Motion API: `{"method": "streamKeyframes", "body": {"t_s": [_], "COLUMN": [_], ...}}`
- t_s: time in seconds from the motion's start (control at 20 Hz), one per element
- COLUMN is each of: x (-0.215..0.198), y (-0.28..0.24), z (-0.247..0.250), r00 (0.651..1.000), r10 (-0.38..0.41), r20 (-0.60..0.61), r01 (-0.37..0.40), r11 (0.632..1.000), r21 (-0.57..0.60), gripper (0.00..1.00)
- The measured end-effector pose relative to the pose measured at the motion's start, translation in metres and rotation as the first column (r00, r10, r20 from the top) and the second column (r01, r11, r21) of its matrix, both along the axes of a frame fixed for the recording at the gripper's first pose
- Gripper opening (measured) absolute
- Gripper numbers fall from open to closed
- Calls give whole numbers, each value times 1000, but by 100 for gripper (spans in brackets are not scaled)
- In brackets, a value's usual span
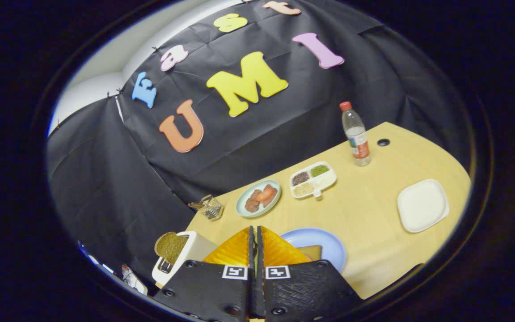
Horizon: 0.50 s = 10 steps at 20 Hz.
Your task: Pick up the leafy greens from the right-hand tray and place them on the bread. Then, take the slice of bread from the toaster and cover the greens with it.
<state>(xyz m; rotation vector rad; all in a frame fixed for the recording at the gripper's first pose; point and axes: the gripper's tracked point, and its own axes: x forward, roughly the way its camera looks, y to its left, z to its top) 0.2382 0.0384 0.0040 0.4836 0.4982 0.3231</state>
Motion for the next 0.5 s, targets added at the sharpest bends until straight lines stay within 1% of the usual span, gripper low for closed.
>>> {"method": "streamKeyframes", "body": {"t_s": [0.1,0.2,0.35,0.5], "x": [5,8,15,17], "y": [26,40,41,26], "z": [-13,-24,-44,-69], "r00": [1000,999,999,998], "r10": [30,41,30,23], "r20": [-6,-15,-34,-61], "r01": [-30,-42,-30,-27], "r11": [999,999,999,997], "r21": [-21,-18,-12,-72], "gripper": [0,0,0,0]}}
